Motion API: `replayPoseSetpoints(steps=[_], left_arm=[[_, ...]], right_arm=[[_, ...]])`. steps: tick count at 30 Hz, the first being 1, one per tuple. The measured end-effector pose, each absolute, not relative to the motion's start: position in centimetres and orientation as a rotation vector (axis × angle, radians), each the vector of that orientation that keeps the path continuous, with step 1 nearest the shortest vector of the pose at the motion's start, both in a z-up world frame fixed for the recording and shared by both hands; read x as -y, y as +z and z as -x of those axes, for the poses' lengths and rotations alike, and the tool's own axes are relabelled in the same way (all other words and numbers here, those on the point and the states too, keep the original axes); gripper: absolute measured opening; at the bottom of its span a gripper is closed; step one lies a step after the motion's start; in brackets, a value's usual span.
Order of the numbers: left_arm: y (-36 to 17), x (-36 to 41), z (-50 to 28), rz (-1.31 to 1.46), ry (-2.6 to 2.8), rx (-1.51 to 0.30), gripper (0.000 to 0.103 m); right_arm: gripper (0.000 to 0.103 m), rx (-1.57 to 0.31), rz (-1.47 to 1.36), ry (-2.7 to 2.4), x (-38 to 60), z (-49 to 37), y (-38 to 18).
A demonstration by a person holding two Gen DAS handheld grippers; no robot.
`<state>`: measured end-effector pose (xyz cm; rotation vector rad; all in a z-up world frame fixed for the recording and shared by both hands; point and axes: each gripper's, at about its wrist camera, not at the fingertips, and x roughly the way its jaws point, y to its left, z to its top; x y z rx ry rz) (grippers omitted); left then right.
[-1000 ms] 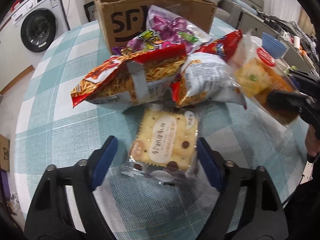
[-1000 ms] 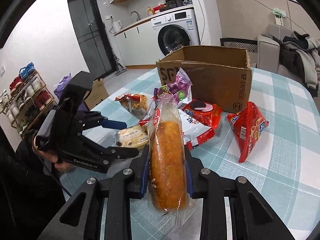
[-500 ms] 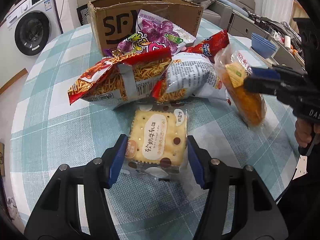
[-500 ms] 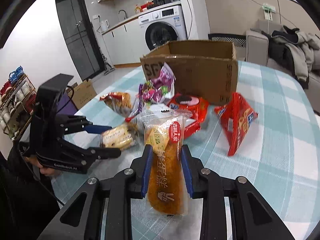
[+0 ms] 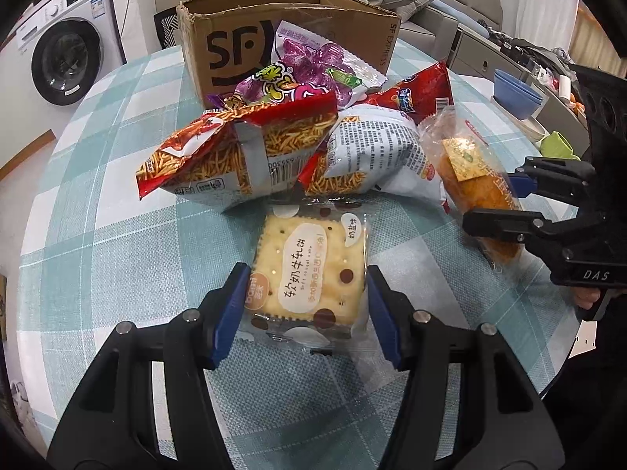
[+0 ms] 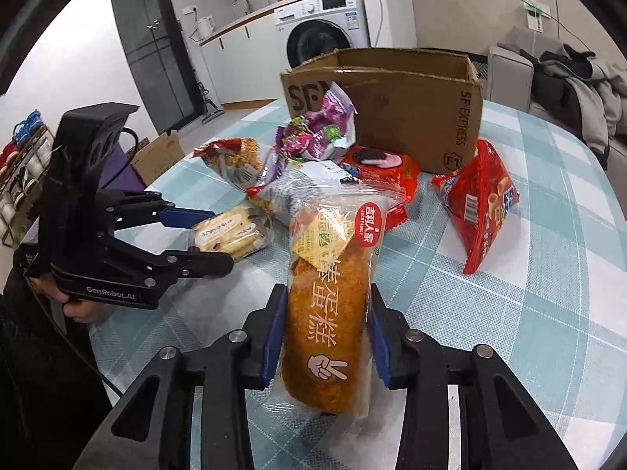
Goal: Organize snacks
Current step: 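Lift the cracker pack and cake loaf with both grippers toward the box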
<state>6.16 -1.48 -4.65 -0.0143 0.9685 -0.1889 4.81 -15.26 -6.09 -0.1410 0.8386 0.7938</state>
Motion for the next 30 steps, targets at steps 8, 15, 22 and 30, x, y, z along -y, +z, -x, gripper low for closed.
replayPoseSetpoints(steps=[8,15,22,30], left_arm=[[-3.4,1.2,-4.8,0.036,-0.216,-0.914,0.055],[-2.0,1.2,-3.9,0.056,-0.233,-0.874,0.055],[-1.0,1.9,-2.7,0.056,-0.257,-0.85,0.055],[0.7,1.8,-1.2,0.074,-0.281,-0.796,0.055]], right_arm=[[0.037,-0.793,0.073,0.809,16.4,-4.4,-4.5],[0.037,-0.758,0.017,0.798,17.4,-4.3,-2.7],[0.037,-0.722,-0.012,0.762,18.2,-4.5,-1.8],[0.037,-0.672,-0.045,0.718,19.2,-4.4,-0.3]])
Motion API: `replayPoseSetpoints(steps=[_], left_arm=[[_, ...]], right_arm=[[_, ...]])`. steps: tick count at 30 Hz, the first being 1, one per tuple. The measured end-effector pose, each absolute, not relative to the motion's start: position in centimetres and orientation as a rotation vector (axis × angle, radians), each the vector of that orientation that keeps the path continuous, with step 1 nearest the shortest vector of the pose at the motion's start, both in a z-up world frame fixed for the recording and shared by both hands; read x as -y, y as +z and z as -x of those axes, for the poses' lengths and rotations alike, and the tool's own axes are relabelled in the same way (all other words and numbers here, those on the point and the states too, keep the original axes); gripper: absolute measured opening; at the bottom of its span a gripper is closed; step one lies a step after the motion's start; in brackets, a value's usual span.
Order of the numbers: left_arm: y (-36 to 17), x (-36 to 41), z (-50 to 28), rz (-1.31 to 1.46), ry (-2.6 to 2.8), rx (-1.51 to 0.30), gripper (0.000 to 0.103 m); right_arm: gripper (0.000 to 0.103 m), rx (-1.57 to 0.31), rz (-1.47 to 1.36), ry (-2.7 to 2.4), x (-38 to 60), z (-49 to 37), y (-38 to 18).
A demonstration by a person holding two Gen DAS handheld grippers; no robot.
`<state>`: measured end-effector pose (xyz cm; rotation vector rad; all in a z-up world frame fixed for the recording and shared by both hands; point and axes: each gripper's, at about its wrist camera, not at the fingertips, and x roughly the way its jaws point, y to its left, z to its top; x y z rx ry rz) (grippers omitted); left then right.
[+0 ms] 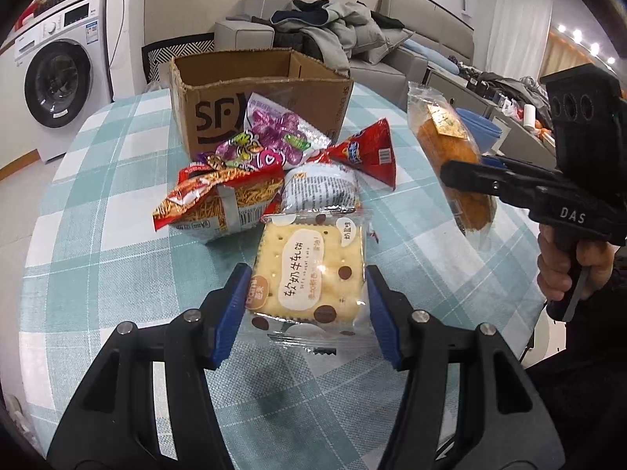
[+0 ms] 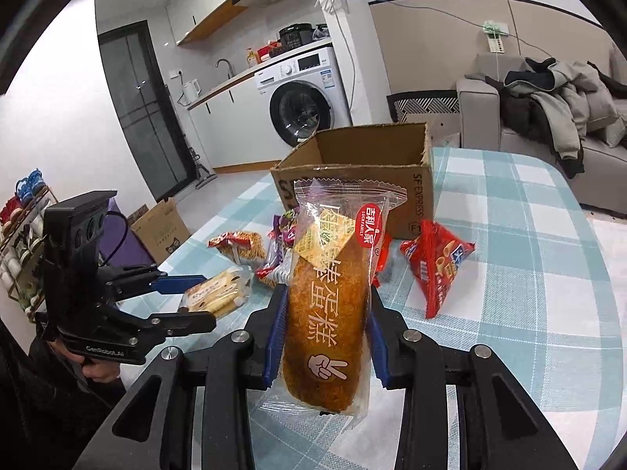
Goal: Organize snacks
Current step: 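Lift the cracker pack and cake loaf with both grippers toward the box, then lower the cracker pack and cake loaf into the box and open both grippers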
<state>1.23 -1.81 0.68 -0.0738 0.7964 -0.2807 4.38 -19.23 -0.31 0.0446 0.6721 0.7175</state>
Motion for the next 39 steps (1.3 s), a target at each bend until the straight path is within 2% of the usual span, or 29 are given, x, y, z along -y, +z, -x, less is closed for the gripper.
replayPoseSetpoints(steps=[18,39], left_arm=[[6.9,-0.4,-3.1,0.133,-0.209,-0.677,0.055],[8.9,-3.3,-12.4,0.176,-0.114,-0.648,0.055]], right_arm=[[0.037,-0.615,-0.077,0.684,18.8,-8.0,3.3],[0.037,-0.606,-0.097,0.663,16.7,-14.4,4.8]])
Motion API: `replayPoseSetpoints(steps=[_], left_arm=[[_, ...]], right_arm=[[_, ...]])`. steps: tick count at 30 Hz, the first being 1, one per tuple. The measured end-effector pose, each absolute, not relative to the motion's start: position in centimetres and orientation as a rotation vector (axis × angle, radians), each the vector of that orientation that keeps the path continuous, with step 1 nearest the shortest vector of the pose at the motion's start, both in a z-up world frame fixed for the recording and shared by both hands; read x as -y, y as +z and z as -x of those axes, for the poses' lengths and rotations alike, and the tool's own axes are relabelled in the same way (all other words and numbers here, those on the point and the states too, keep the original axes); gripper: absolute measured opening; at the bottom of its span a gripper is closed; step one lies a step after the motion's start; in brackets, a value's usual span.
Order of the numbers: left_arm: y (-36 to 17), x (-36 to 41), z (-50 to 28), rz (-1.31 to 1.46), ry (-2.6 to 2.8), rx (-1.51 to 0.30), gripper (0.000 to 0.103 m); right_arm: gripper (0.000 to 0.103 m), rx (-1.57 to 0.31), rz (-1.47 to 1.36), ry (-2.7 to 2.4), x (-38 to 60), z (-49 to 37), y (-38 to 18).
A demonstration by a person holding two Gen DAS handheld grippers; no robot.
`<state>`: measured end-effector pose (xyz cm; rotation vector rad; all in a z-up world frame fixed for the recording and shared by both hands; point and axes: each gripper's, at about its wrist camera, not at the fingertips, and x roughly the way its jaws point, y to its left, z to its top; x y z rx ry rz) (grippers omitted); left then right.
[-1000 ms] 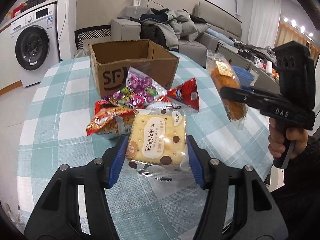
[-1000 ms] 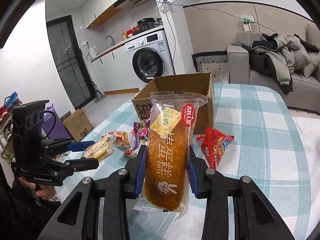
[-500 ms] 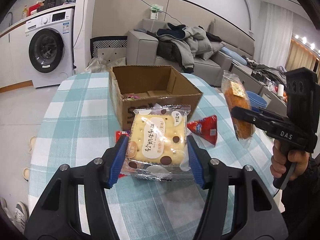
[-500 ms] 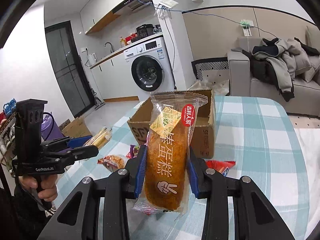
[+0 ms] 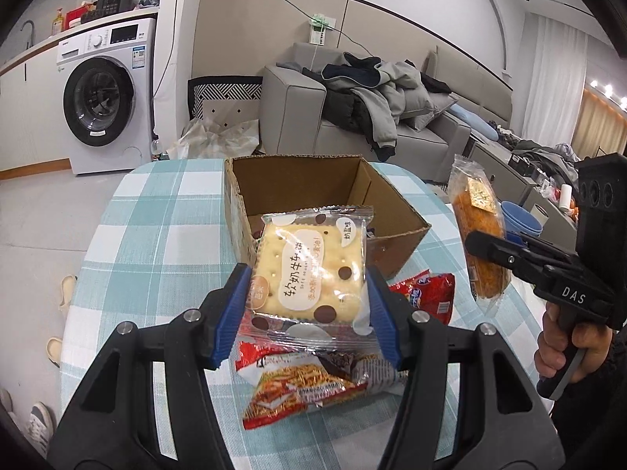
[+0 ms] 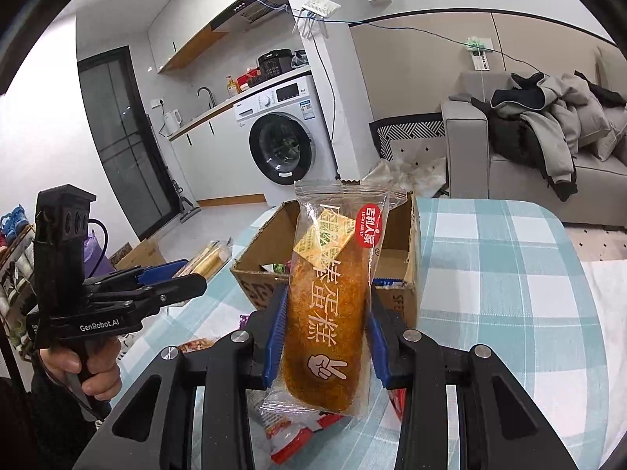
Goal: Organize snacks
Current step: 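Lower the cracker pack and cake loaf into the box and open both grippers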
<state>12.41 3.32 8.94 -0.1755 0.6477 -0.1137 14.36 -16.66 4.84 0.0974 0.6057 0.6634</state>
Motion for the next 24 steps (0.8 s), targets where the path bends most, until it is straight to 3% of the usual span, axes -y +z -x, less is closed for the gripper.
replayPoseSetpoints(steps=[24], left_arm=[[7.7,-5.2,-21.9,0.2,-0.095,-0.672,0.055]], right_arm=[[0.037,-0.635,-0.133,0.648,13.7,-21.9,4.3]])
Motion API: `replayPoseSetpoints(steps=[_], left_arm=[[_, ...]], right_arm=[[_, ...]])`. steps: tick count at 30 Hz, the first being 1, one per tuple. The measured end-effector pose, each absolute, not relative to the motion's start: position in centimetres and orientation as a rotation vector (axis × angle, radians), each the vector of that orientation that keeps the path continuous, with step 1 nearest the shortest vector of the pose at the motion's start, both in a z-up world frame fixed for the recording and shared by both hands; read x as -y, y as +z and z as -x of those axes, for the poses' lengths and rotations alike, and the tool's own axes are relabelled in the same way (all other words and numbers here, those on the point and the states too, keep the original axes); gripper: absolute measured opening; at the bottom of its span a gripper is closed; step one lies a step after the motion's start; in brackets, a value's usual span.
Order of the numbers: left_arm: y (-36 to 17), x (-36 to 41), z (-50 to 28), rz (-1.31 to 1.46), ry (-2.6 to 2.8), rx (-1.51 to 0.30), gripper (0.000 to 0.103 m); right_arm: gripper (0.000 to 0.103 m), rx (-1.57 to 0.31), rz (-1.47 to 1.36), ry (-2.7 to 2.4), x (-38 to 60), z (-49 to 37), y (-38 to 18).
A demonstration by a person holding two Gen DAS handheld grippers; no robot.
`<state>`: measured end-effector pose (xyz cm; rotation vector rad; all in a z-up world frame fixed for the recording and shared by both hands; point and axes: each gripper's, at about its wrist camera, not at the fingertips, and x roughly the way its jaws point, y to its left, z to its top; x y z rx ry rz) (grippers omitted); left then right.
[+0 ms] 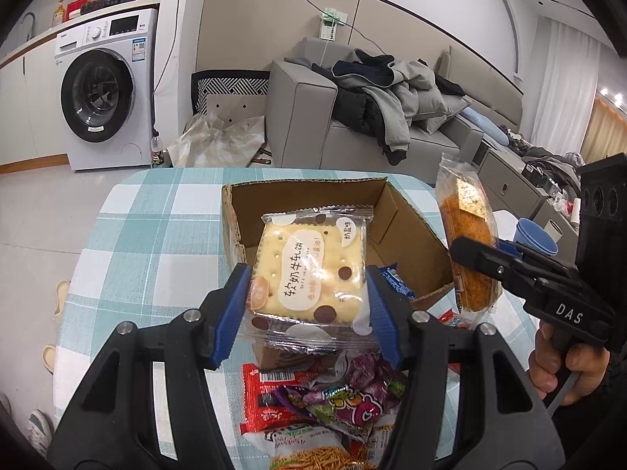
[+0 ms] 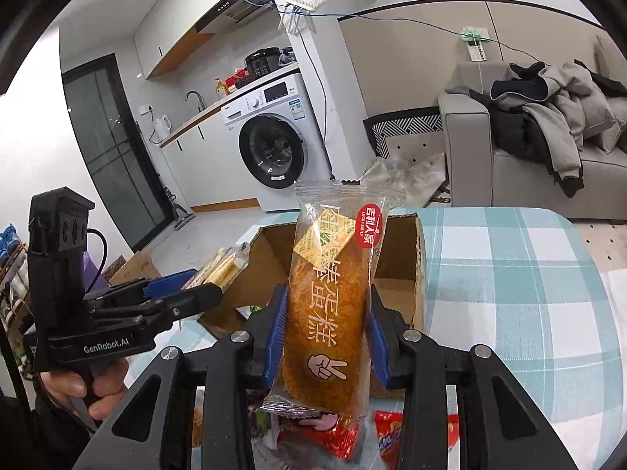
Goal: Organize snacks
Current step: 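Lower the cracker pack and cake loaf into the box and open both grippers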
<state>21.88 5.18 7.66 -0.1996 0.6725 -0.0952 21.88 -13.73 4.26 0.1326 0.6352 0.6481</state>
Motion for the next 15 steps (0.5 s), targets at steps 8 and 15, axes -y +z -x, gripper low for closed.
replayPoseSetpoints(steps=[8,15], left_arm=[[7.1,-5.5,-24.1,0.198,-0.086,-0.681,0.055],[6.5,-5.5,-25.7,0.19,-0.081,-0.692,0.055]], right_arm=[[0.037,-0.636,-0.135,0.653,12.9,-24.1,4.1],[0.037,-0.645,-0.132,0.66,12.4,-25.5,3.3]])
